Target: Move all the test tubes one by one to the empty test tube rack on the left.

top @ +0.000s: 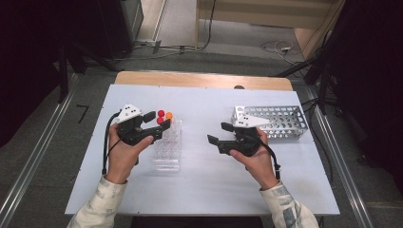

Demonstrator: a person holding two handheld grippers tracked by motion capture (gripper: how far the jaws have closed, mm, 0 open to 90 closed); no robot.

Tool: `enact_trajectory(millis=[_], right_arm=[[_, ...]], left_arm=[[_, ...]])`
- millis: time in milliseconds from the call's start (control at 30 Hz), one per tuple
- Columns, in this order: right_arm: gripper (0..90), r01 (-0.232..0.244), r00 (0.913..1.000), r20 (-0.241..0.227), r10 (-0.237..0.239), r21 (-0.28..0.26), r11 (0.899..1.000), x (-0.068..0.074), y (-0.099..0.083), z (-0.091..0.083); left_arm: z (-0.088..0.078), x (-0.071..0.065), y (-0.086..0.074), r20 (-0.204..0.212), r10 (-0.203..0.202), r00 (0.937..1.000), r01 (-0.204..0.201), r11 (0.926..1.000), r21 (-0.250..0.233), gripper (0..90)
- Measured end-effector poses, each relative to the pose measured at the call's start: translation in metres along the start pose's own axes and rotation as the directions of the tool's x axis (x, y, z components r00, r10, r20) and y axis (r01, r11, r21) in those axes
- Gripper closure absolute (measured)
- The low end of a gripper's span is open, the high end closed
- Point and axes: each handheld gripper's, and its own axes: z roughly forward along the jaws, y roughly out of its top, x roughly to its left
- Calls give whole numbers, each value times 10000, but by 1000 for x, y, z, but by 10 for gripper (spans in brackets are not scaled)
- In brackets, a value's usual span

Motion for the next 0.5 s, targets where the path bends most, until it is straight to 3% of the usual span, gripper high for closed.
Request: enact_trajectory(millis=[200, 500], right_arm=[[267, -111, 9998, 165, 112, -40, 9999, -7, -4, -6], [262, -192, 9989, 435, 193, -43, 9998, -14, -10, -16]], left_arm=[[-8, 3, -6, -43, -131, 9999, 132, 9999, 31, 237], [-22, 13, -16, -346, -303, 9989, 299, 9995, -105, 207]])
